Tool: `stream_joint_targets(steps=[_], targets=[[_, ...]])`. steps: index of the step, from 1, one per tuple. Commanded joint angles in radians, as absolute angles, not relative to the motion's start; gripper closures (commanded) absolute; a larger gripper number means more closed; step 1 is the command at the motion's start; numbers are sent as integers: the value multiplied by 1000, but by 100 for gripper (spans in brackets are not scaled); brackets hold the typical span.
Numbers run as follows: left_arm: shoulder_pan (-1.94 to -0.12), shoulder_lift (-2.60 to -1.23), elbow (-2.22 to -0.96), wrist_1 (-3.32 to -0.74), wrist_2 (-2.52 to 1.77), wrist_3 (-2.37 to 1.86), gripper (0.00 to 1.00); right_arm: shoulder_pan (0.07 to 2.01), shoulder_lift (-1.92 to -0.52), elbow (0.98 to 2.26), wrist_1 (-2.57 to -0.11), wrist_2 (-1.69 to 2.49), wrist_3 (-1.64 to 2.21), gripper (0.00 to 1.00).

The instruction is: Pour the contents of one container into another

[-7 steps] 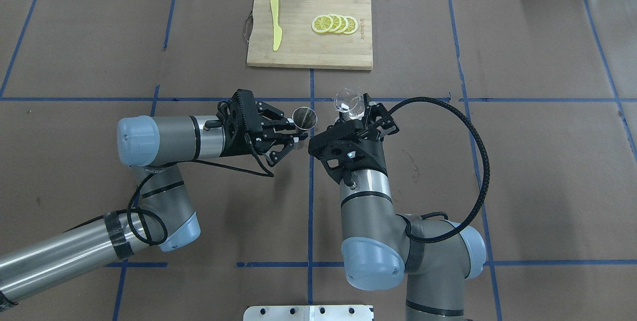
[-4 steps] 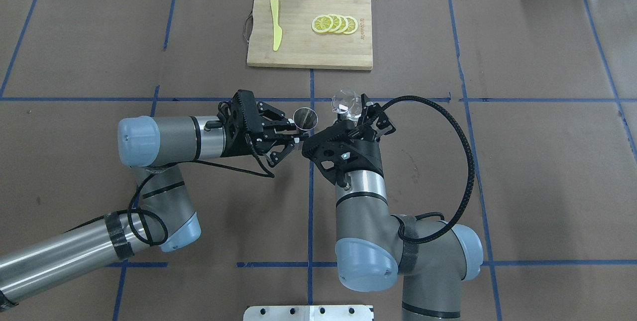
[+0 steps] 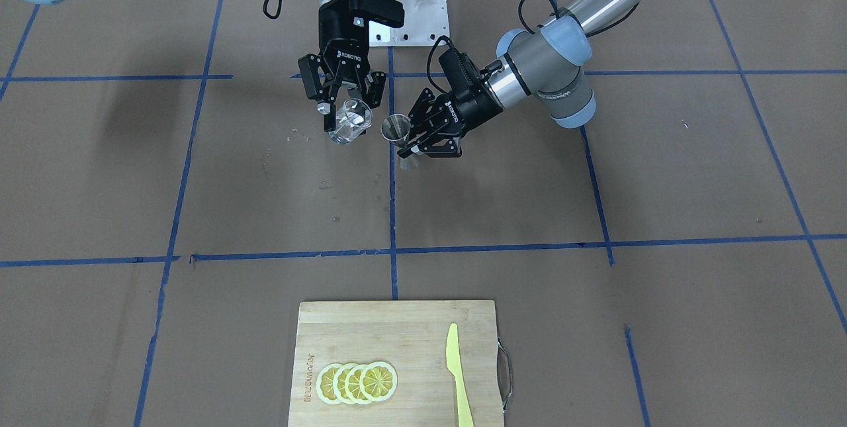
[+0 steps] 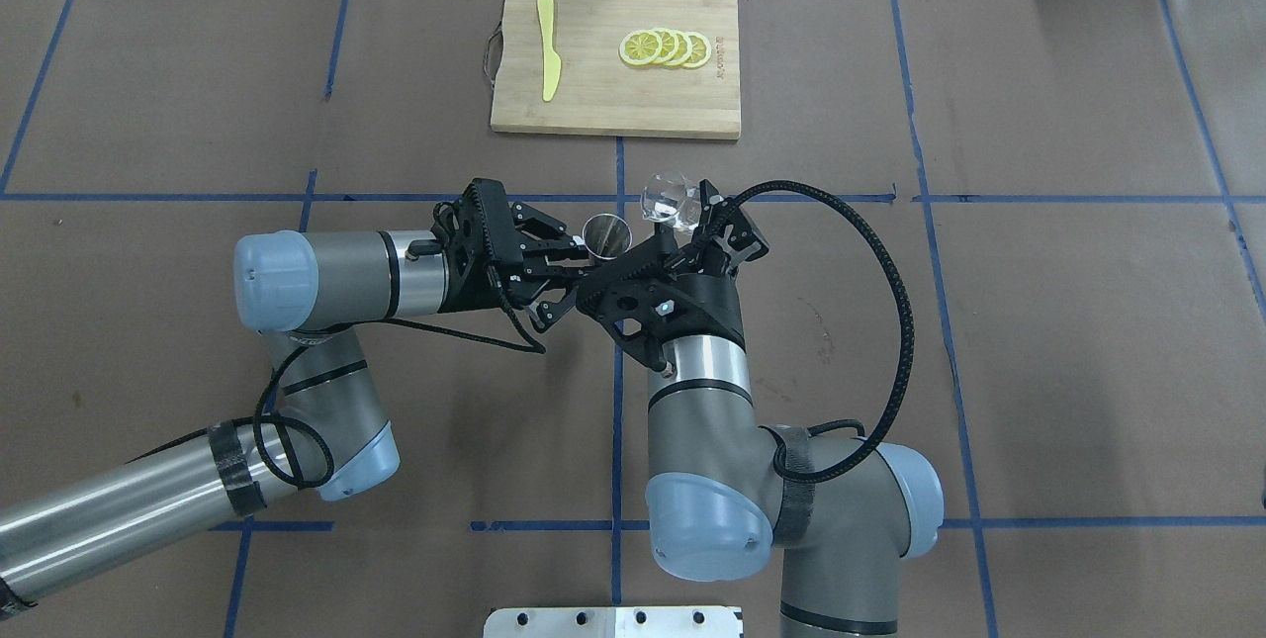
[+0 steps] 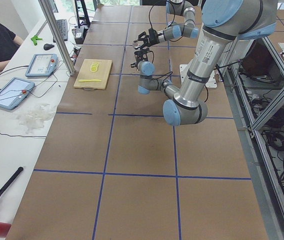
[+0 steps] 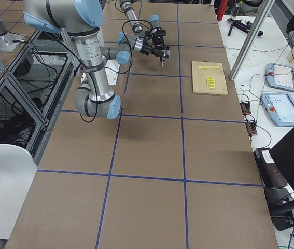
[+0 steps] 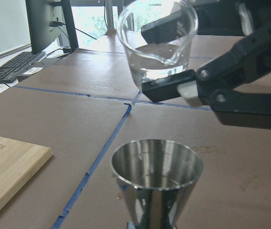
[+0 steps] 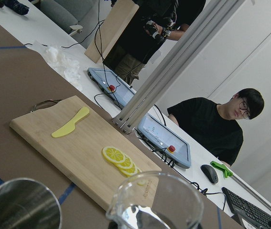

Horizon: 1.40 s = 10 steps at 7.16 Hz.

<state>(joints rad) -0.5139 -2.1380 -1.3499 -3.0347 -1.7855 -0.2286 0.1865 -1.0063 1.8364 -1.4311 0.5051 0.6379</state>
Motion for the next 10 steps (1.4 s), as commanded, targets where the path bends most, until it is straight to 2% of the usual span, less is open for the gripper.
stream_joint_targets(steps=[1,10], targets=[[-514,-2138,-1350,-3036,-1786,-229,100,186,-983,1835,-1492,491,608,100],[-514,-2138,-1351,-3036,-1787,-229,100,176,-962,1833,-1582,462,496,100]])
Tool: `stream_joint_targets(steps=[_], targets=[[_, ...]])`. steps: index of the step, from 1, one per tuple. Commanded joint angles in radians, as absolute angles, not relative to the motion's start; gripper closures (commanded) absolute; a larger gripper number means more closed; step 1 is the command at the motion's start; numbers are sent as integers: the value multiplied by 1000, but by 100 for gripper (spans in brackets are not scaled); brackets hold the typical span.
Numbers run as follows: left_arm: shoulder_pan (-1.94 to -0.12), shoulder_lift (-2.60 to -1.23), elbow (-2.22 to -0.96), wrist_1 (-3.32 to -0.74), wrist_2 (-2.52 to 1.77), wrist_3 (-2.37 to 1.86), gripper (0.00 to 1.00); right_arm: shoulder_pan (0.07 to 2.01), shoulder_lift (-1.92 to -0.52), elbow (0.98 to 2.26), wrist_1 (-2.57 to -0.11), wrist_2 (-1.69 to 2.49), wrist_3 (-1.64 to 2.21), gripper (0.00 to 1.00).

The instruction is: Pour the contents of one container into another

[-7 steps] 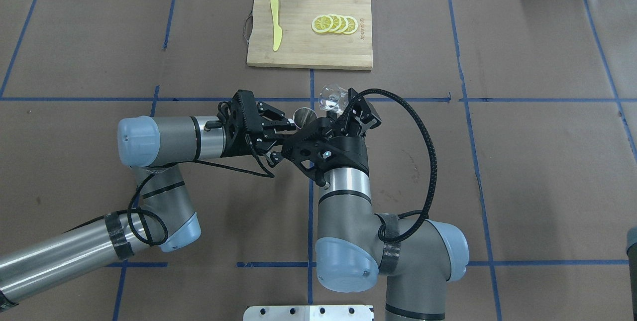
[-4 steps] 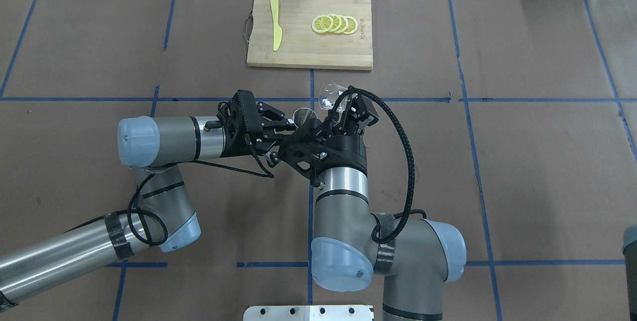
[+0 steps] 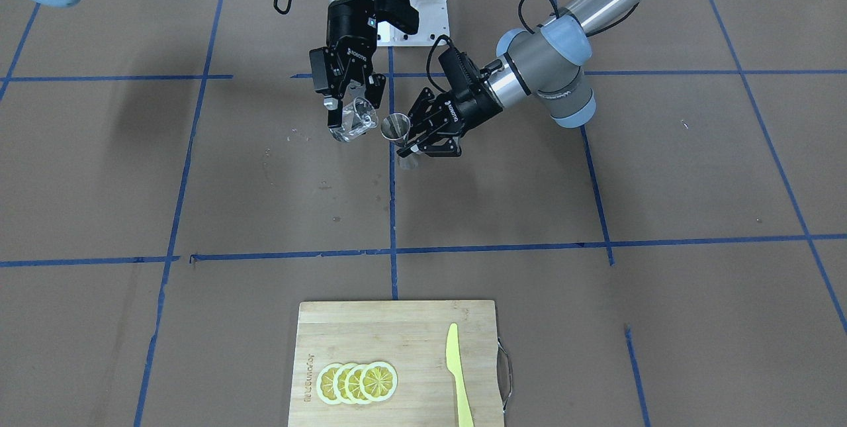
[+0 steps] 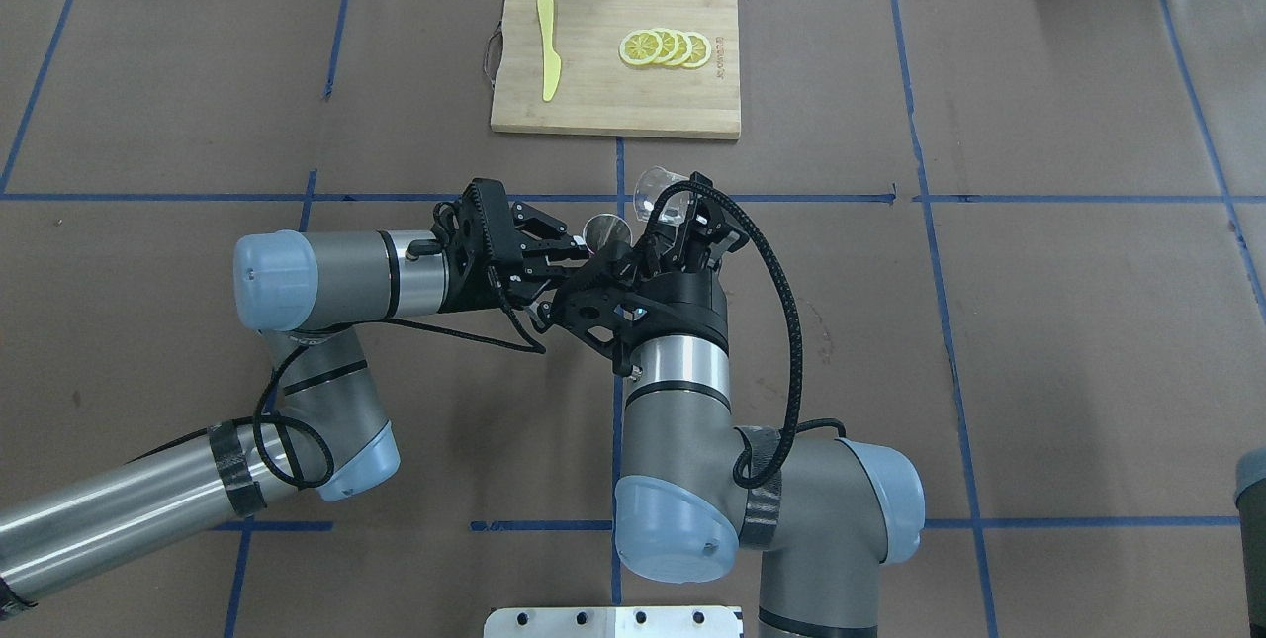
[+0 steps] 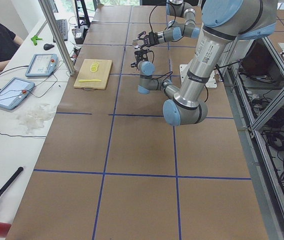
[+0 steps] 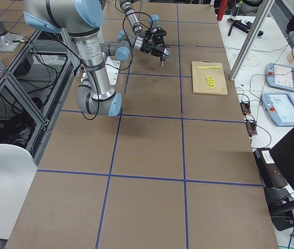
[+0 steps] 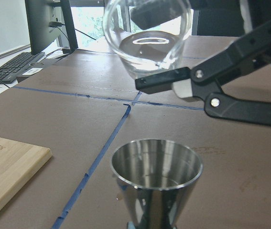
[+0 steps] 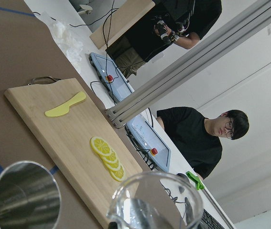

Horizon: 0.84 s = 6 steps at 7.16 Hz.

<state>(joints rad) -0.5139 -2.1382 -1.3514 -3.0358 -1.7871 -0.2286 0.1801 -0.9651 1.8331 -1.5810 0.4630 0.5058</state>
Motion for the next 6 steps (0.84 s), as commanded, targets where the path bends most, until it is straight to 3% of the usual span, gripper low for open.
stream_joint_targets(steps=[1,6], targets=[[-514,-2137,-1353,-3036,-1787,-229,100,173,-944,1830,-1603,453,489,100],[-514,-2135,-1356,-3037,-1787,-229,100,170,-913,1795,-1644,449,453,100]])
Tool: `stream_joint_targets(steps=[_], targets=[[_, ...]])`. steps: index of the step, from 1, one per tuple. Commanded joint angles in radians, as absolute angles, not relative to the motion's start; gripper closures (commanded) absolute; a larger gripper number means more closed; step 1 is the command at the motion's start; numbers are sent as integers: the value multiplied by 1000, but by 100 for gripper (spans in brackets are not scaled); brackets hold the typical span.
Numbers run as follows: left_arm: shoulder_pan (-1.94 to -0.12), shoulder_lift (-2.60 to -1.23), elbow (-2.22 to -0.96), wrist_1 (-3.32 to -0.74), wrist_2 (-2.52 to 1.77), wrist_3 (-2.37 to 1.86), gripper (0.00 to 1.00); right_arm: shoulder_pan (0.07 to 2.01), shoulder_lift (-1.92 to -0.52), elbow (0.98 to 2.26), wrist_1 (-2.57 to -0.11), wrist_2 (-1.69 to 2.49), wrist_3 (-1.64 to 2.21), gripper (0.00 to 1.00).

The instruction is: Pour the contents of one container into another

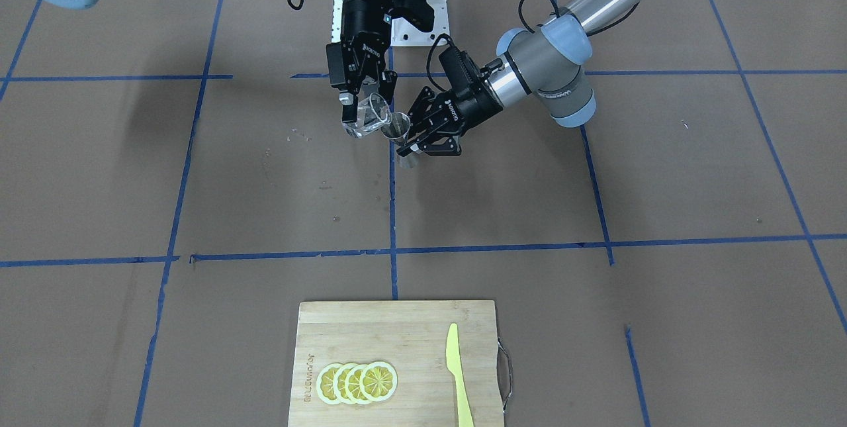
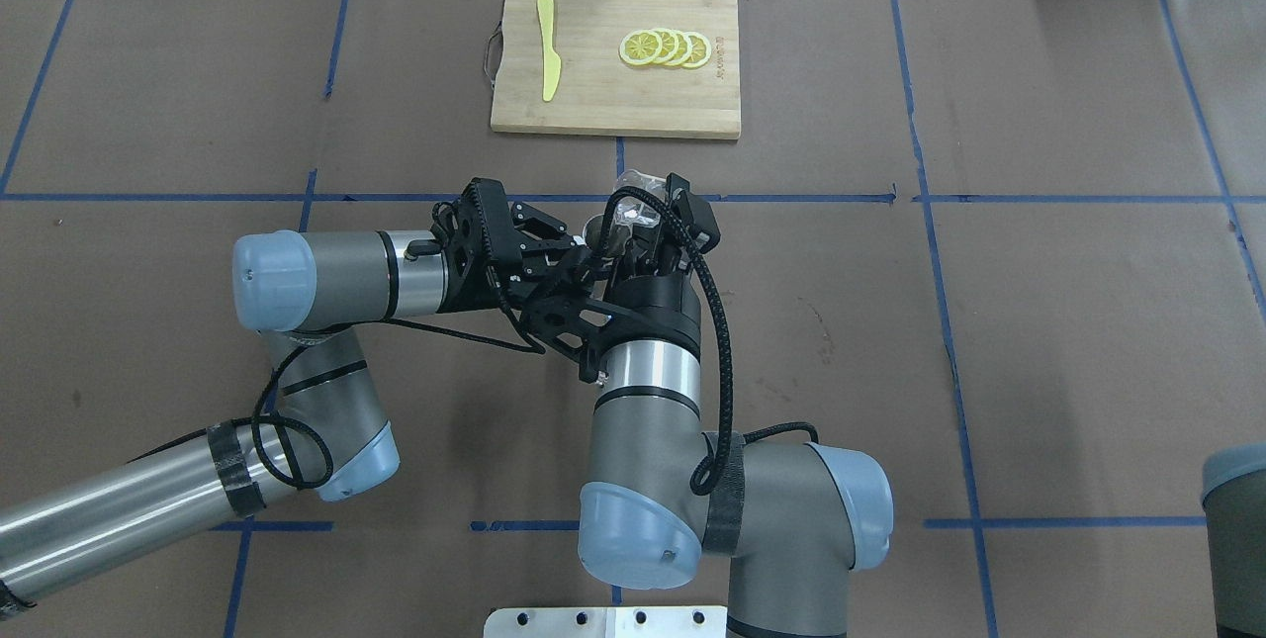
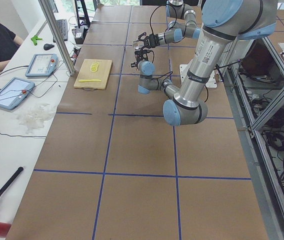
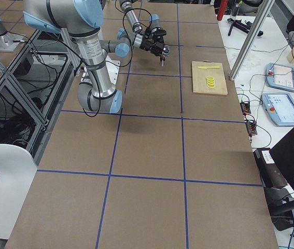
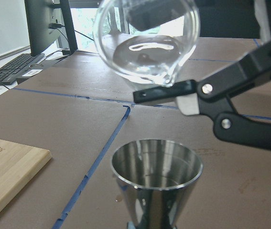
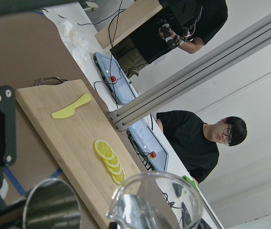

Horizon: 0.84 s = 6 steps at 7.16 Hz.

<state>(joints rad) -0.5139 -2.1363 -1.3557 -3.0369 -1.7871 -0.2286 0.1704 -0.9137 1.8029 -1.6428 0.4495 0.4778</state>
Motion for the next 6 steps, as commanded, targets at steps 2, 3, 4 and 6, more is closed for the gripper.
stream_joint_targets(steps=[2,3,4,6], targets=[[-514,-2135,-1356,-3037,-1787,-229,100,170,-913,1793,-1644,448,428,100],[-514,-2135,-1356,-3037,-1787,-229,100,170,-913,1795,-1644,448,401,100],[-514,-2135,-1356,-3039,-1787,-229,100,170,-911,1793,-1651,428,361,100],[-514,-2135,-1356,-3039,-1787,-229,100,170,-887,1790,-1707,419,327,100]])
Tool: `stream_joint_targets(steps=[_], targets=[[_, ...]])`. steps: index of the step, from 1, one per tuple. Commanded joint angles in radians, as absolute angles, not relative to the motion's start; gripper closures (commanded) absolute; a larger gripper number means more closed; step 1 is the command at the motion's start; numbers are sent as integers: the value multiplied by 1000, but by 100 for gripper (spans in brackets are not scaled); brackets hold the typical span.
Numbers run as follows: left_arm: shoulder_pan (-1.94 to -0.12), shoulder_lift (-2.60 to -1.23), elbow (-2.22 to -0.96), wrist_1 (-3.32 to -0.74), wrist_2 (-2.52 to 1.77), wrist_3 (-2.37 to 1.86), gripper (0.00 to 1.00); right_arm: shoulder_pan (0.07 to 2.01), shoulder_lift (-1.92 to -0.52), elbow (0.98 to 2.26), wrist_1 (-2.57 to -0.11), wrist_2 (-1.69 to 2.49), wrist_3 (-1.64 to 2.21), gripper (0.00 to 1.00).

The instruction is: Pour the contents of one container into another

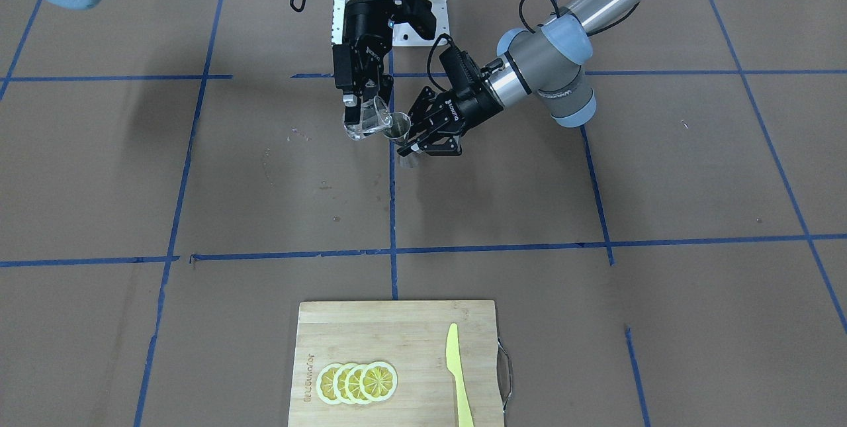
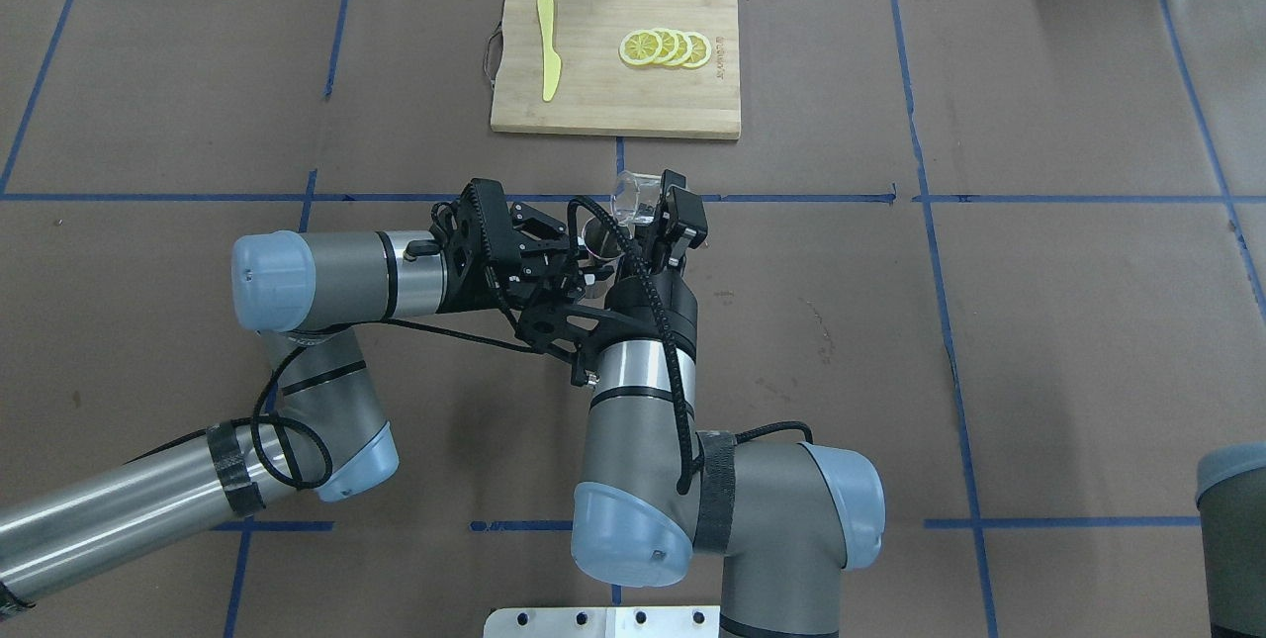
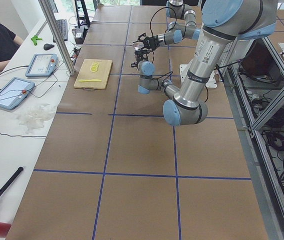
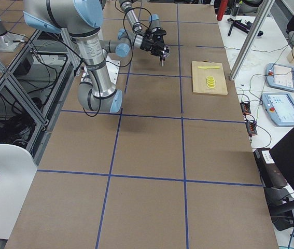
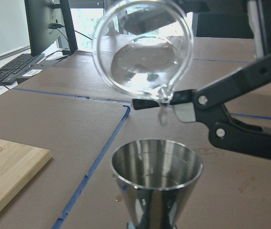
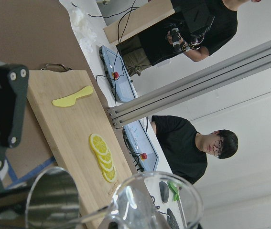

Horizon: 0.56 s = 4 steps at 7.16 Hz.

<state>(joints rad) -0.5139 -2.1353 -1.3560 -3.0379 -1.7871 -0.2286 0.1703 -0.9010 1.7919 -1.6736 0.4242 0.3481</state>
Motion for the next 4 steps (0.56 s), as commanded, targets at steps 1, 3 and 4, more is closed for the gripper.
stream_joint_targets(steps=[1,3,4], targets=[[-514,-2135,-1356,-3039,-1787,-229,100,170,-874,1790,-1727,417,302,100],[-514,-2135,-1356,-3039,-1787,-229,100,170,-871,1787,-1729,404,275,100],[-514,-2135,-1356,-3039,-1787,-229,100,170,-871,1787,-1729,402,246,100]])
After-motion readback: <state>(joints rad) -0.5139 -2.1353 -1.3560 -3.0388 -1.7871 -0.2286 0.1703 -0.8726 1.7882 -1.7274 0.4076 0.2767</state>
